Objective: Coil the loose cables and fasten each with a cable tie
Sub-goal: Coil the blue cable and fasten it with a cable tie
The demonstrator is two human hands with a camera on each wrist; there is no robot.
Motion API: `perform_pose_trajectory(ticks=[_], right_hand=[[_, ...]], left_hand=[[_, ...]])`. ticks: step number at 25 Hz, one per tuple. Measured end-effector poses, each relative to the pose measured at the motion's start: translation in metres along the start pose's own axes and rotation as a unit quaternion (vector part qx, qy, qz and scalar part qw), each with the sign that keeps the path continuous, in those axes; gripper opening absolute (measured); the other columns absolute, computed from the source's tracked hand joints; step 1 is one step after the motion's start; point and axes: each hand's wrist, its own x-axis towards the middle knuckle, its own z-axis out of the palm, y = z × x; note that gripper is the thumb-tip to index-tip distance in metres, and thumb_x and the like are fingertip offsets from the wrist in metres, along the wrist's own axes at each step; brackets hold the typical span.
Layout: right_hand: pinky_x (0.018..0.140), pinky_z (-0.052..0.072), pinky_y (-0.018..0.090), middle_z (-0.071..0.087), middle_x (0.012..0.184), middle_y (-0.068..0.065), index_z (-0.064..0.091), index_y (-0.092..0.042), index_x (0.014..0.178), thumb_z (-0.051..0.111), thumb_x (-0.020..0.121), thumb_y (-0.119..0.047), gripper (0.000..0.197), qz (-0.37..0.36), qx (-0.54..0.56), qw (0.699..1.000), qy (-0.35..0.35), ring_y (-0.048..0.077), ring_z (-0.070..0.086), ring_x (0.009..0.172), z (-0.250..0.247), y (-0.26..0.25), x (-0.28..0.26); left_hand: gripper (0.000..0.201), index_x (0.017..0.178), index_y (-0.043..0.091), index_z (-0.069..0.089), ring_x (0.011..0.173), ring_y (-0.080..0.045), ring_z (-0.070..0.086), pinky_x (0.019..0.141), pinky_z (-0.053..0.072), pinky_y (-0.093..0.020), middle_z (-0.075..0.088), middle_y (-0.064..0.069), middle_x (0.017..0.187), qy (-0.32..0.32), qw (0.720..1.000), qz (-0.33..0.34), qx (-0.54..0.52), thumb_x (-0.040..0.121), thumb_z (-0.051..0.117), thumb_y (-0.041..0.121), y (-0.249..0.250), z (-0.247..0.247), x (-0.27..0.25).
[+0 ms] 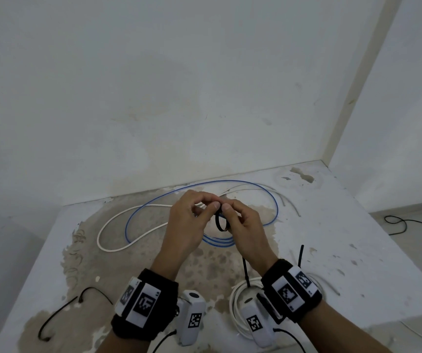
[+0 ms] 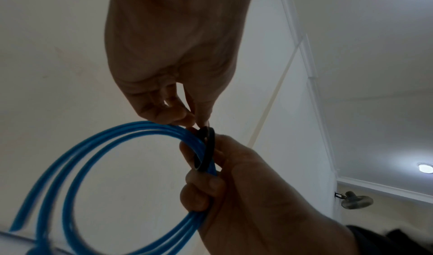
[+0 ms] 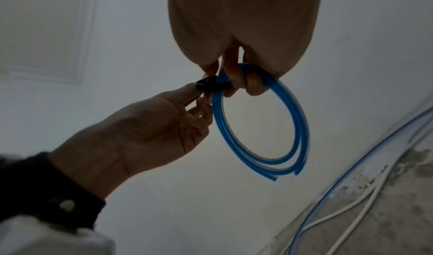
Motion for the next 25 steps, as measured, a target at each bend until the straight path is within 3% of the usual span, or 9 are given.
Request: perform_pose_trajectory(ticks=[1, 3, 7, 11, 14, 16, 18, 21, 25], right_hand=[[0.066, 0.044, 0.015, 0.072, 0.092, -0.005, 0.071, -0.009, 0.112, 0.048, 0.105, -0.017, 0.025, 0.016, 0.016, 1.0, -0.014, 0.003, 0.06, 0.072, -0.002, -0.002, 0.001], [0.054, 0.036, 0.021, 0.066, 0.072, -0.018, 0.069, -0.008, 0.108, 0.049, 0.105, -0.019, 0.024, 0.048, 0.023, 0.998, -0.029, 0.017, 0.042, 0.057, -0.006, -0.002, 0.004], [0.047, 0.028, 0.027, 0.045, 0.052, -0.011, 0.061, -0.006, 0.092, 0.046, 0.105, -0.015, 0.022, 0.099, 0.098, 0.99, -0.009, 0.016, 0.027, 0.045, -0.009, 0.008, 0.006], [0.046, 0.026, 0.027, 0.037, 0.055, -0.005, 0.067, -0.01, 0.112, 0.045, 0.106, -0.02, 0.024, 0.096, 0.106, 0.99, -0.009, 0.014, 0.026, 0.046, -0.012, 0.007, 0.008], [0.054, 0.038, 0.016, 0.059, 0.073, -0.008, 0.068, -0.016, 0.122, 0.048, 0.105, -0.02, 0.026, 0.05, 0.042, 0.998, -0.021, 0.003, 0.049, 0.054, -0.009, -0.009, 0.007], [0.062, 0.045, 0.011, 0.069, 0.097, 0.0, 0.066, -0.016, 0.126, 0.05, 0.104, -0.017, 0.027, 0.055, 0.03, 0.998, -0.024, -0.006, 0.058, 0.067, -0.005, -0.012, 0.007], [0.058, 0.043, 0.013, 0.069, 0.101, 0.003, 0.067, -0.017, 0.125, 0.051, 0.104, -0.018, 0.026, 0.073, 0.045, 0.996, -0.017, -0.007, 0.056, 0.063, -0.004, -0.009, 0.005], [0.055, 0.036, 0.018, 0.069, 0.09, -0.005, 0.071, -0.017, 0.115, 0.051, 0.104, -0.024, 0.024, 0.094, 0.051, 0.994, 0.008, -0.003, 0.051, 0.057, -0.004, -0.006, 0.006], [0.053, 0.033, 0.024, 0.072, 0.092, 0.001, 0.071, -0.016, 0.107, 0.054, 0.103, -0.024, 0.02, 0.118, 0.054, 0.991, 0.006, 0.003, 0.044, 0.053, -0.007, -0.004, 0.011]], left_hand=[[0.011, 0.09, 0.024, 0.073, 0.083, -0.004, 0.063, 0.073, 0.049, -0.02, 0.066, 0.01, 0.094, -0.007, 1.0, 0.004, 0.003, 0.09, 0.066, 0.016, 0.001, -0.001, 0.001], [0.011, 0.089, 0.025, 0.072, 0.079, -0.003, 0.061, 0.072, 0.047, -0.019, 0.065, 0.011, 0.092, 0.0, 1.0, 0.016, 0.008, 0.09, 0.066, 0.015, 0.007, -0.006, 0.004], [0.01, 0.09, 0.03, 0.068, 0.079, -0.008, 0.06, 0.062, 0.043, -0.011, 0.064, 0.011, 0.094, 0.055, 0.992, 0.106, 0.03, 0.091, 0.065, 0.02, 0.035, -0.026, 0.015], [0.015, 0.087, 0.035, 0.065, 0.087, -0.004, 0.063, 0.068, 0.045, -0.013, 0.065, 0.014, 0.094, -0.001, 0.993, 0.107, 0.043, 0.092, 0.064, 0.02, 0.046, -0.024, 0.02], [0.017, 0.088, 0.032, 0.067, 0.085, -0.005, 0.066, 0.073, 0.05, -0.017, 0.069, 0.011, 0.093, -0.01, 0.998, 0.066, -0.016, 0.092, 0.063, 0.016, 0.038, -0.017, 0.019], [0.014, 0.091, 0.027, 0.069, 0.084, -0.012, 0.07, 0.077, 0.057, -0.031, 0.071, 0.005, 0.092, -0.017, 0.998, 0.045, -0.05, 0.093, 0.063, 0.015, 0.034, -0.013, 0.019], [0.013, 0.092, 0.024, 0.07, 0.082, -0.013, 0.07, 0.078, 0.058, -0.034, 0.071, 0.003, 0.089, -0.019, 0.997, 0.042, -0.059, 0.092, 0.063, 0.013, 0.033, -0.014, 0.019], [0.014, 0.09, 0.027, 0.069, 0.083, -0.009, 0.069, 0.075, 0.054, -0.025, 0.071, 0.007, 0.088, -0.012, 0.997, 0.042, -0.056, 0.092, 0.064, 0.014, 0.028, -0.019, 0.021], [0.014, 0.09, 0.025, 0.069, 0.085, -0.013, 0.071, 0.078, 0.057, -0.028, 0.071, 0.007, 0.087, -0.025, 0.997, 0.044, -0.054, 0.092, 0.063, 0.013, 0.025, -0.021, 0.021]])
